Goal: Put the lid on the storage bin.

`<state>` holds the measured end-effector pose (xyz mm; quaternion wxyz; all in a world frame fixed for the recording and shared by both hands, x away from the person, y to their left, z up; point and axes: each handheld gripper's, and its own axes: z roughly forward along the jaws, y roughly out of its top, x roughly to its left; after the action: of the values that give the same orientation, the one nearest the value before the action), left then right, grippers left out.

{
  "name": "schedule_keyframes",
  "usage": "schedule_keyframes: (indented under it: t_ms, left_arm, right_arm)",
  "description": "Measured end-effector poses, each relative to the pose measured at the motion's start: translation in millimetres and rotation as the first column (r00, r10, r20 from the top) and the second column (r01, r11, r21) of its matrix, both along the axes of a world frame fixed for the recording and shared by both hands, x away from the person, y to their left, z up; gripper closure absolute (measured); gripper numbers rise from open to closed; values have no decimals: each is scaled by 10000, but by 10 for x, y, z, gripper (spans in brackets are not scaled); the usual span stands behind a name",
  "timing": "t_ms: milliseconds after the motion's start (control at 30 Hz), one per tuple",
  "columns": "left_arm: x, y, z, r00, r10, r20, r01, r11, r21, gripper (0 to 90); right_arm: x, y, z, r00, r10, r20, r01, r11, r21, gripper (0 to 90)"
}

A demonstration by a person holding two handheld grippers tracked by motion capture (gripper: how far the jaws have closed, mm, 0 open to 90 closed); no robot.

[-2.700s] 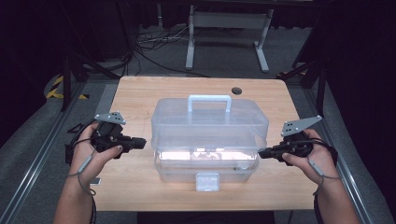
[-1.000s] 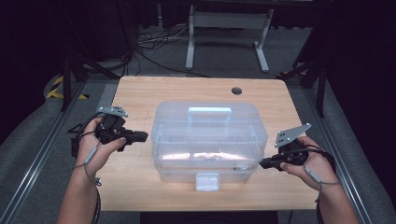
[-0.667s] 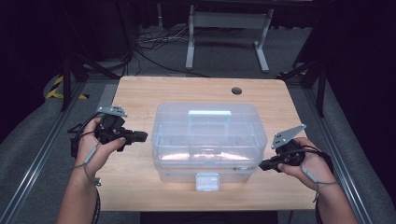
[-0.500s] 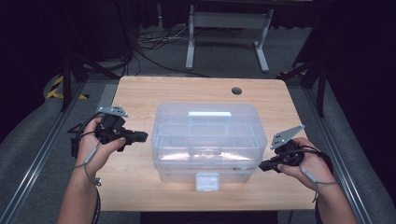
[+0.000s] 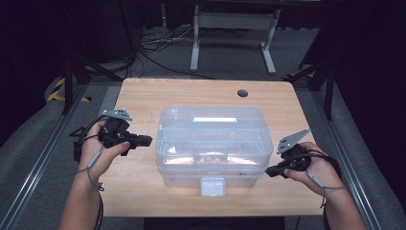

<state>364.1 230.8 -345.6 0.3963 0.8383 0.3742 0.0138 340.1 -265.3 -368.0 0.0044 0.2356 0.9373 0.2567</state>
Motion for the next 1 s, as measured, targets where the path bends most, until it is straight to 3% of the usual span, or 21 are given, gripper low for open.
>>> schedule_keyframes:
  t_ms: [167,533,1000]
  left_arm:
    - [-1,6,1,10000,17,-8,-17,10000,-19,855]
    - [-2,24,-5,10000,73,-7,-73,9999,-83,853]
    - [-89,113,4,9971,575,502,-557,9977,-374,788]
  right_arm:
    - [0,-3,-15,10000,-22,-88,19,9997,-234,900]
    - [1,-89,28,9997,-258,30,257,9996,123,900]
    - [8,-183,185,9992,-190,339,161,9963,850,900]
